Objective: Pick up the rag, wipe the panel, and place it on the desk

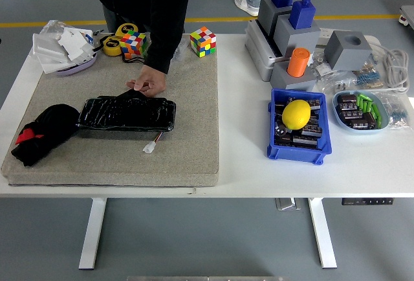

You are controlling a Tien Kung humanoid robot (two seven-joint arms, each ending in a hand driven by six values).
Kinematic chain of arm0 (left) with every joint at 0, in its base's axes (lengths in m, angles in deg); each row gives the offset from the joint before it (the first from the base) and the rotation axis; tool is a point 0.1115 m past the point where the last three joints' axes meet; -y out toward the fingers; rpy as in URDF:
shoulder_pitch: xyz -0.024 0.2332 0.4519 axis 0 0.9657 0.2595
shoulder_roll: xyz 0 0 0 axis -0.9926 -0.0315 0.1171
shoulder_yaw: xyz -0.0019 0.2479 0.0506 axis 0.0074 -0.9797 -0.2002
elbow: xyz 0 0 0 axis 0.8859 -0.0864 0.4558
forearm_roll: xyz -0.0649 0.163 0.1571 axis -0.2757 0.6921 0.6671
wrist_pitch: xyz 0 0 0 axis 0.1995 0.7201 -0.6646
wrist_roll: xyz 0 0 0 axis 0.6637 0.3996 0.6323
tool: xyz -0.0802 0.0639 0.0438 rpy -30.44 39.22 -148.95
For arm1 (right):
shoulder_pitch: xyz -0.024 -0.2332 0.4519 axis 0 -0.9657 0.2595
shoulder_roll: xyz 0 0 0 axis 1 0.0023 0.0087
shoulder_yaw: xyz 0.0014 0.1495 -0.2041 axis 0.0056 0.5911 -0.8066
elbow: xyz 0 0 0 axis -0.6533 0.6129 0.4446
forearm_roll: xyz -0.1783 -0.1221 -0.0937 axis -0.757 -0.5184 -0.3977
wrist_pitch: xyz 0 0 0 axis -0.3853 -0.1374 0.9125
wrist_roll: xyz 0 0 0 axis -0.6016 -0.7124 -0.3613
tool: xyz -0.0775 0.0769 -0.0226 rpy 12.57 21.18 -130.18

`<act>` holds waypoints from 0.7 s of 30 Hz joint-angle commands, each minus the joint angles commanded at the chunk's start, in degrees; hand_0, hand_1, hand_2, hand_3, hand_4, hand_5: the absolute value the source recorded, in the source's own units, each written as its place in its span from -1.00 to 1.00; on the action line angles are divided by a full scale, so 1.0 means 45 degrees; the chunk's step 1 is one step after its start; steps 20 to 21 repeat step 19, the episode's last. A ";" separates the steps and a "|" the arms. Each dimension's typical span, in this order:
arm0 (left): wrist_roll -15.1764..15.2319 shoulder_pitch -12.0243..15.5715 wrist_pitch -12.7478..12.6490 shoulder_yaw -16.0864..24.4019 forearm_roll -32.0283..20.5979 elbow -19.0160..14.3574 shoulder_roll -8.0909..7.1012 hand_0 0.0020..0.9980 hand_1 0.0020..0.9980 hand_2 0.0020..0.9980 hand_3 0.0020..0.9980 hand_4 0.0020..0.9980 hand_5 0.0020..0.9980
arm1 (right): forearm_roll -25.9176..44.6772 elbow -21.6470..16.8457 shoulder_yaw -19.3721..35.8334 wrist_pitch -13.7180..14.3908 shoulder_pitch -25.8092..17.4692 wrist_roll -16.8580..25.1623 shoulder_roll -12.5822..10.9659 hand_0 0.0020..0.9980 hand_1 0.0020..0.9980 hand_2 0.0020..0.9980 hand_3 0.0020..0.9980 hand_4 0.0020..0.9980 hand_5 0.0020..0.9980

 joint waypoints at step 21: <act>-0.0170 -0.0282 0.0084 -0.0322 0.0228 -0.0102 -0.0175 -0.32 0.10 0.28 0.48 0.89 0.12 | 0.0180 -0.0051 -0.0364 -0.0078 0.0202 0.0020 0.0180 0.50 0.35 0.40 0.22 0.97 0.16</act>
